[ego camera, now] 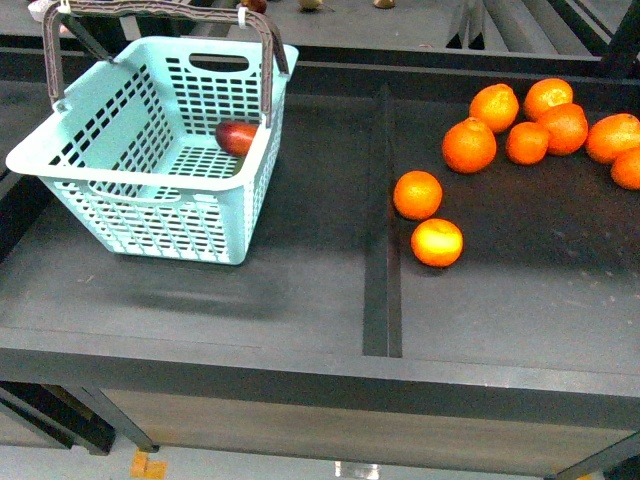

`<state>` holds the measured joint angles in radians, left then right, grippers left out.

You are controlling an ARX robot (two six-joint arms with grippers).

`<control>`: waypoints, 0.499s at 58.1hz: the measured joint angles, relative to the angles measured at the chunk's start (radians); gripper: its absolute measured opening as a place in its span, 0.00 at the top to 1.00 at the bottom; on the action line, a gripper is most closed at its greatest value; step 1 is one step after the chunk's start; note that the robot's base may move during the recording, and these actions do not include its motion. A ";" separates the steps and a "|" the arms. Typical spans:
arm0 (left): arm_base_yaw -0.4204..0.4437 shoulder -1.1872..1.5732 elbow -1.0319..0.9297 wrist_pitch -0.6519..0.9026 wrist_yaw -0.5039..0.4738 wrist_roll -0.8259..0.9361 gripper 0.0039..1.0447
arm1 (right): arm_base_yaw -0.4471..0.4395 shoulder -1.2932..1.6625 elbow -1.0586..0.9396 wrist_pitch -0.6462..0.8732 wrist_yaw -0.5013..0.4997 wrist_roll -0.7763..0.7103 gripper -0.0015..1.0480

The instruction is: Pick mango and avocado into basket

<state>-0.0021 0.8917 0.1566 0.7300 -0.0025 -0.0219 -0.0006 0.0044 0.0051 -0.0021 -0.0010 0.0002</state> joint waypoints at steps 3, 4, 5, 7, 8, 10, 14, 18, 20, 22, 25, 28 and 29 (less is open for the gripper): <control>0.000 -0.034 -0.019 -0.015 0.001 0.003 0.98 | 0.000 0.000 0.000 0.000 0.000 0.000 0.07; 0.000 -0.044 -0.025 -0.020 0.001 0.003 0.98 | 0.000 0.000 0.000 0.000 0.000 0.000 0.07; 0.000 -0.056 -0.031 -0.027 0.001 0.004 0.98 | 0.000 0.000 0.000 0.000 0.000 0.000 0.07; 0.000 -0.091 -0.048 -0.045 0.000 0.004 0.98 | 0.000 0.000 0.000 0.000 0.000 0.000 0.07; 0.000 -0.108 -0.056 -0.055 0.000 0.004 0.98 | 0.000 0.000 0.000 0.000 0.000 0.000 0.07; 0.000 -0.143 -0.070 -0.077 0.000 0.004 0.98 | 0.000 0.000 0.000 0.000 0.000 0.000 0.07; 0.000 -0.201 -0.088 -0.115 0.000 0.005 0.98 | 0.000 0.000 0.000 0.000 0.000 0.000 0.07; 0.000 -0.248 -0.100 -0.146 0.002 0.006 0.98 | 0.000 0.000 0.000 0.000 0.000 0.000 0.07; 0.000 -0.265 -0.106 -0.161 0.002 0.007 0.98 | 0.000 0.000 0.000 0.000 0.000 0.000 0.07; 0.000 -0.270 -0.121 -0.146 0.002 0.008 0.98 | 0.000 0.000 0.000 0.000 0.000 0.000 0.07; 0.000 -0.287 -0.138 -0.139 0.002 0.008 0.98 | 0.000 0.000 0.000 0.000 0.000 0.000 0.07; 0.000 -0.313 -0.138 -0.164 0.002 0.011 0.98 | 0.000 0.000 0.000 0.000 0.000 0.000 0.07; 0.000 -0.325 -0.138 -0.175 0.002 0.011 0.98 | 0.000 0.000 0.000 0.000 0.000 0.000 0.07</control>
<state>-0.0021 0.5663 0.0181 0.5549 -0.0002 -0.0113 -0.0006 0.0044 0.0051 -0.0021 -0.0013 0.0002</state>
